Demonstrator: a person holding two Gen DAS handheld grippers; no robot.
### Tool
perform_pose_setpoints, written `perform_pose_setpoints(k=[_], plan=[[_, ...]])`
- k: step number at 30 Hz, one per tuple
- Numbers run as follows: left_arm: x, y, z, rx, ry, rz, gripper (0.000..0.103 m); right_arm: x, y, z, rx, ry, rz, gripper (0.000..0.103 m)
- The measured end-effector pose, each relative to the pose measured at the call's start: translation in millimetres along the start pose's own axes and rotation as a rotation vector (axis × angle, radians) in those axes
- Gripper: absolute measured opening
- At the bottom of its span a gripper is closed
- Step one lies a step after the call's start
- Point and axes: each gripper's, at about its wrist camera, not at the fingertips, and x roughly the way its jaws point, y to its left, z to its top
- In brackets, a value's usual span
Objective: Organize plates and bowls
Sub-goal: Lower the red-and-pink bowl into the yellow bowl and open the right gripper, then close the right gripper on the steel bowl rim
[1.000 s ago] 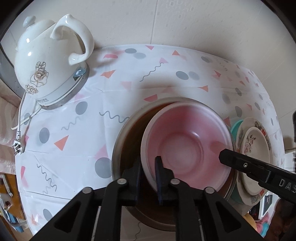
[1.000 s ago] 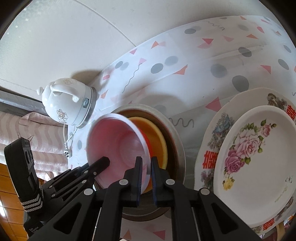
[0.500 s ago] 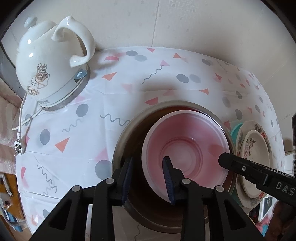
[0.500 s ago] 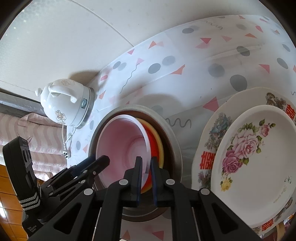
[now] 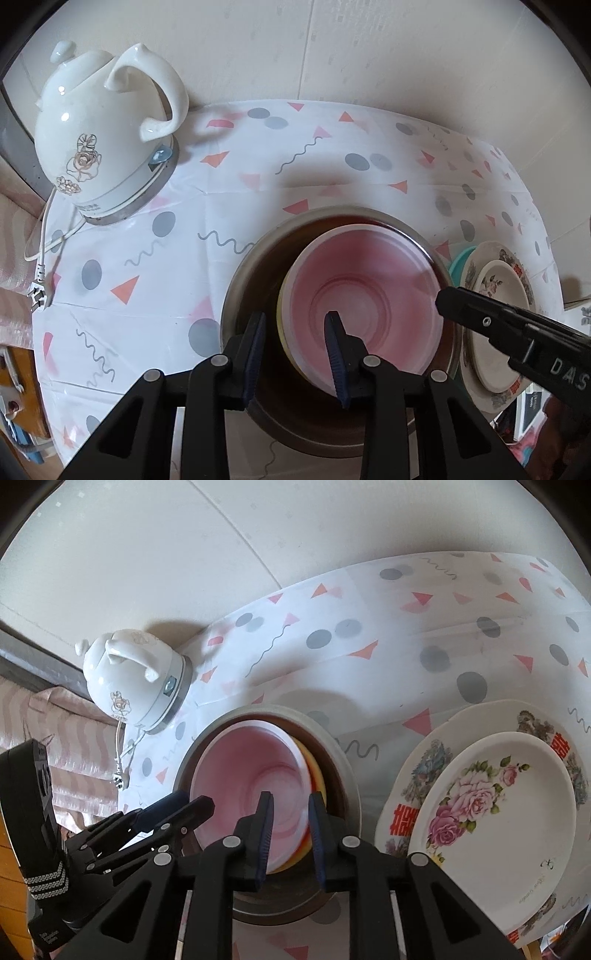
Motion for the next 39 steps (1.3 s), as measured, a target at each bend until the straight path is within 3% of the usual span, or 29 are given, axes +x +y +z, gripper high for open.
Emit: perform_pose_setpoints(k=[17, 21, 25, 33, 39], plan=[[-22, 6, -6, -0.021, -0.056, -0.001, 0.059, -31, -11, -13, 0.049, -0.071, 0.013, 0.019], [-28, 11, -11, -0.034, -0.072, 0.001, 0.075, -34, -14, -19, 0.061, -0.076, 0.009, 0.020], [-33, 24, -17, -0.066, -0.091, -0.010, 0.082, -37, -19, -28, 0.078, -0.080, -0.003, 0.026], [-25, 55, -35, -0.147, -0.057, -0.004, 0.082, -38, -25, -46, 0.107, -0.074, -0.014, 0.026], [-23, 60, -46, -0.134, -0.048, -0.005, 0.081, -32, -23, -60, 0.121, -0.049, 0.002, 0.026]])
